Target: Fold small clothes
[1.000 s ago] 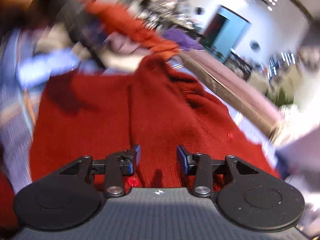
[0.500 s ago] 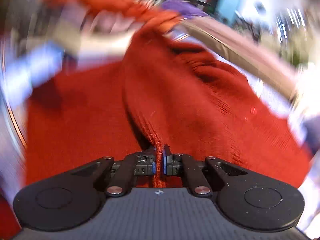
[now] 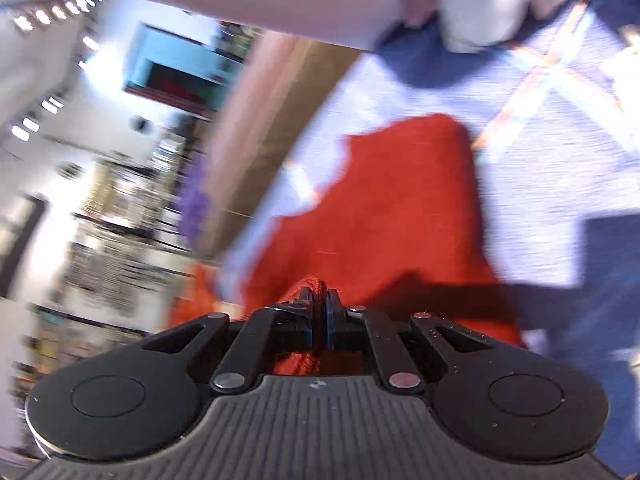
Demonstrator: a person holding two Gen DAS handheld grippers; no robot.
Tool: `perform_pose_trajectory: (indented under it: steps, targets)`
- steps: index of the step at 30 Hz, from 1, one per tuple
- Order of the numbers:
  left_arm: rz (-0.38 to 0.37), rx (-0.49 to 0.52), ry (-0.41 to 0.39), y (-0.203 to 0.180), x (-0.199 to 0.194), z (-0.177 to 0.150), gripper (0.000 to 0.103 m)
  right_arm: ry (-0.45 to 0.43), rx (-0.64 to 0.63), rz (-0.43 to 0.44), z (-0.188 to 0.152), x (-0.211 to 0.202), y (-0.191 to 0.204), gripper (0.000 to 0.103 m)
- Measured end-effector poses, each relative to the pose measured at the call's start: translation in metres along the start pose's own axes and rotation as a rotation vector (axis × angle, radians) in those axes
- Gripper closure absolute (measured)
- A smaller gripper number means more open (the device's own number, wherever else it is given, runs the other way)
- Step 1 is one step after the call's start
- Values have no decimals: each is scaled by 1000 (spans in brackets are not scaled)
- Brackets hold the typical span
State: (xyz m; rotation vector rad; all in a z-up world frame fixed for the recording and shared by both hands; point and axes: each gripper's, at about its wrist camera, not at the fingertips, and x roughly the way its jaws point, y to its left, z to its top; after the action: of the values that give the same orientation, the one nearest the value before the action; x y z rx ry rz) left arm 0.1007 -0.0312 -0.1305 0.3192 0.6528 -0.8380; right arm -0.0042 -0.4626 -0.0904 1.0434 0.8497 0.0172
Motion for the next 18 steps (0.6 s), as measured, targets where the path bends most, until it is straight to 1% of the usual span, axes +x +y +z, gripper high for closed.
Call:
perform_pose_trajectory:
  steps: [1,2,4,6,7,8,9,10,11,12,13,14,15,17,18]
  targets:
    - [13,-4,-2,5,4,3,0,-10,-17,-41,-1,0,-10,93]
    - [24,-8,2,11,9,6,1,-19,4,-39,-1,-1,-22,93]
    - [61,5,6,22,18,11,5,-38,31,6,-8,-10,-40,93]
    - [127,50,-8,36,24,16,8,-22,-12,3,-13,-11,-33,93]
    - [145,59,-26,44,25,21,11,-15,-43,-7,-17,-13,-27,93]
    - [142,48,-39,56,26,26,13,-11,-69,-12,-19,-13,-24,93]
    - [110,2,-40,73,29,33,20,-7,-92,-17,-20,-14,-22,93]
    - [57,-93,-28,93,34,40,31,-6,-108,-19,-20,0,-21,93]
    - [1,-225,-18,116,39,46,35,-5,-118,-22,-17,3,-20,93]
    - [-45,-370,-6,137,45,50,34,-4,-123,-25,-13,12,-22,93]
    - [-81,-481,22,153,54,55,34,0,-120,-23,-12,16,-24,93]
    - [-87,-532,42,161,63,59,33,3,-115,-21,-11,17,-26,93]
    - [-68,-510,65,164,74,65,29,1,-115,-24,-11,19,-28,92]
    - [-17,-414,148,159,102,75,29,2,-118,-23,-12,21,-29,92]
    - [-19,-412,176,156,115,75,31,3,-122,-21,-14,20,-29,92]
